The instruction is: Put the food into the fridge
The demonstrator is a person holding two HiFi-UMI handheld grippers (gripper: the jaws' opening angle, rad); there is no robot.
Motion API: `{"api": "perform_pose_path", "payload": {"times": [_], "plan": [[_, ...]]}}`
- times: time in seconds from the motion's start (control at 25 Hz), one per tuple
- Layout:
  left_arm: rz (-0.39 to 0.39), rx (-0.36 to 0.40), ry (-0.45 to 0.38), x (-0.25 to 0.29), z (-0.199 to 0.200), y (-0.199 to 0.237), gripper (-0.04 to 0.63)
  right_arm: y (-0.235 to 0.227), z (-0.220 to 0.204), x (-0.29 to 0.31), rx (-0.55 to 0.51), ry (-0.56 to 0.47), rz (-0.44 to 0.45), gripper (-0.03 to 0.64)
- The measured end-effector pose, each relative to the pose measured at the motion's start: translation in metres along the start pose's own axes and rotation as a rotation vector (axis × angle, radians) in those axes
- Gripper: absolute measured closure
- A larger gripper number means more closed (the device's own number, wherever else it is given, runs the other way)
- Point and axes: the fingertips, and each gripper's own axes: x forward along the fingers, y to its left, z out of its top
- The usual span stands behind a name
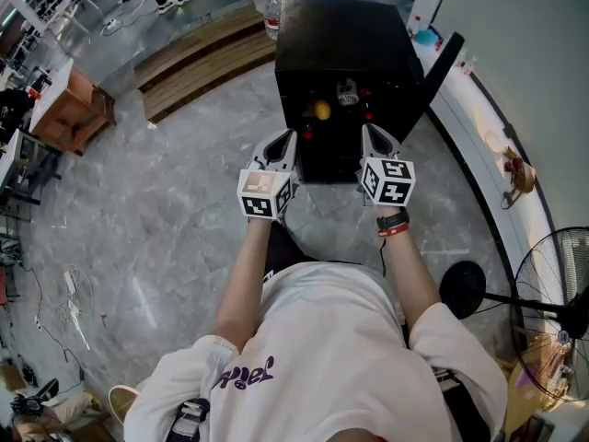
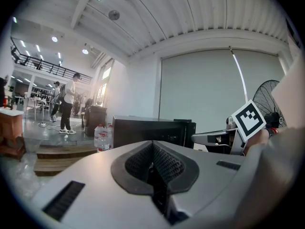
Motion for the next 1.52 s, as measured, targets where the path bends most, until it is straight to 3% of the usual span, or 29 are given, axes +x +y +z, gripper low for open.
{"api": "perform_pose_path", "payload": {"times": [0.32,0.84,1.52], "plan": [[0.001,0.002,0.001,0.007,-0.002,-0.003,0.578,-0.011,0.0,-0.002,-0.052,-0.004,-0.031,0.603],[0.0,0.0,-0.004,0.017,-0.003,-0.006,0.578,-0.025,0.008,-0.011,0.013,-0.057,-0.023,0.603],[-0.032,-0.026,-0.006,0.03,-0.004,-0.016,0.578,-0.039,-0.009,-0.013,0.027,0.019,-0.014,0.604]]}}
